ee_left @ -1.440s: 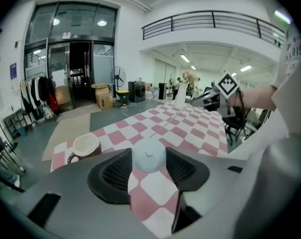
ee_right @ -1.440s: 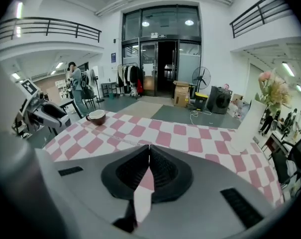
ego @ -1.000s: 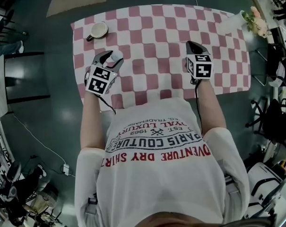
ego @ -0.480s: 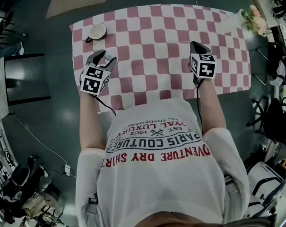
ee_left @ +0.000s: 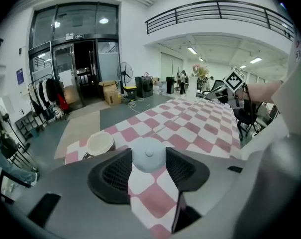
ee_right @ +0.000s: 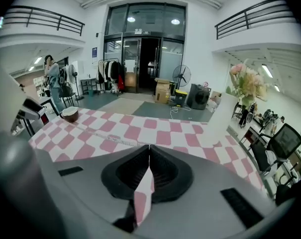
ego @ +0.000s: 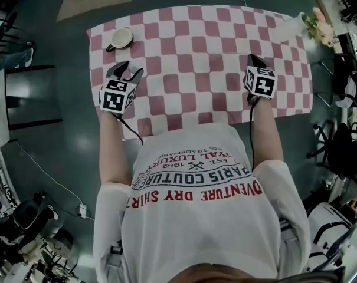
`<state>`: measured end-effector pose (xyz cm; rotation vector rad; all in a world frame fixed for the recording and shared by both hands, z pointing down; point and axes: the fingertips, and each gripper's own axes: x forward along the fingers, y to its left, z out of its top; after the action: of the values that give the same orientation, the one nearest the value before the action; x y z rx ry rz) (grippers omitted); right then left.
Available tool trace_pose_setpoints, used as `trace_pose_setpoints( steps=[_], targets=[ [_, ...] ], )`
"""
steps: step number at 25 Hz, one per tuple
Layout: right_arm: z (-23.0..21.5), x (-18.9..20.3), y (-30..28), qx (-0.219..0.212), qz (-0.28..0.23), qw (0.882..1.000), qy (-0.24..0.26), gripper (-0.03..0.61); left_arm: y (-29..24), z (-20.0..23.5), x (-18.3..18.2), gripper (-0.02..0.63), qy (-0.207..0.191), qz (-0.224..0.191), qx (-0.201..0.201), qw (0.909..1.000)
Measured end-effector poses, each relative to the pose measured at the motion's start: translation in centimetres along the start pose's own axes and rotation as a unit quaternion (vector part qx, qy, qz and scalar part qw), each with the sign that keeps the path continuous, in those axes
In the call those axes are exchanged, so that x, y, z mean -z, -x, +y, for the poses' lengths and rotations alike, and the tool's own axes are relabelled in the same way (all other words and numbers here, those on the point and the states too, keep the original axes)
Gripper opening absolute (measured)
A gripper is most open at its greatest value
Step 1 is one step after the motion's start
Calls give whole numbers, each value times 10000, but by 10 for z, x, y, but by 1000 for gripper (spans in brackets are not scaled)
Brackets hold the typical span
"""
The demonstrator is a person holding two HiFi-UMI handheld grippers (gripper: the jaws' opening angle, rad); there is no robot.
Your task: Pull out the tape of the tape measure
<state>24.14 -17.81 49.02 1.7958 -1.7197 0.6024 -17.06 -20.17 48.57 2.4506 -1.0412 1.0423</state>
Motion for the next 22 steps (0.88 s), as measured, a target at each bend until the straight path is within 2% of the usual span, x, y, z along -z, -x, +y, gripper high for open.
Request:
trace_pose_setpoints(
  steps=[3, 8, 15, 22],
  targets=[
    [0, 17, -5, -88, 180, 9997, -115, 32, -5, -2, 5, 230, 166, 51, 108, 9998],
    [15, 34, -7, -405, 315, 9985, -199, 32, -14, -12, 8, 230, 140, 97, 312, 9994],
    [37, 58, -21, -716, 728, 9946, 159, 32, -43, -43, 21, 230, -412, 601, 616, 9954],
    [47, 83, -40, -855, 1126, 9891, 419, 34, -69, -48, 39, 230, -151, 852, 670, 9940]
  ],
)
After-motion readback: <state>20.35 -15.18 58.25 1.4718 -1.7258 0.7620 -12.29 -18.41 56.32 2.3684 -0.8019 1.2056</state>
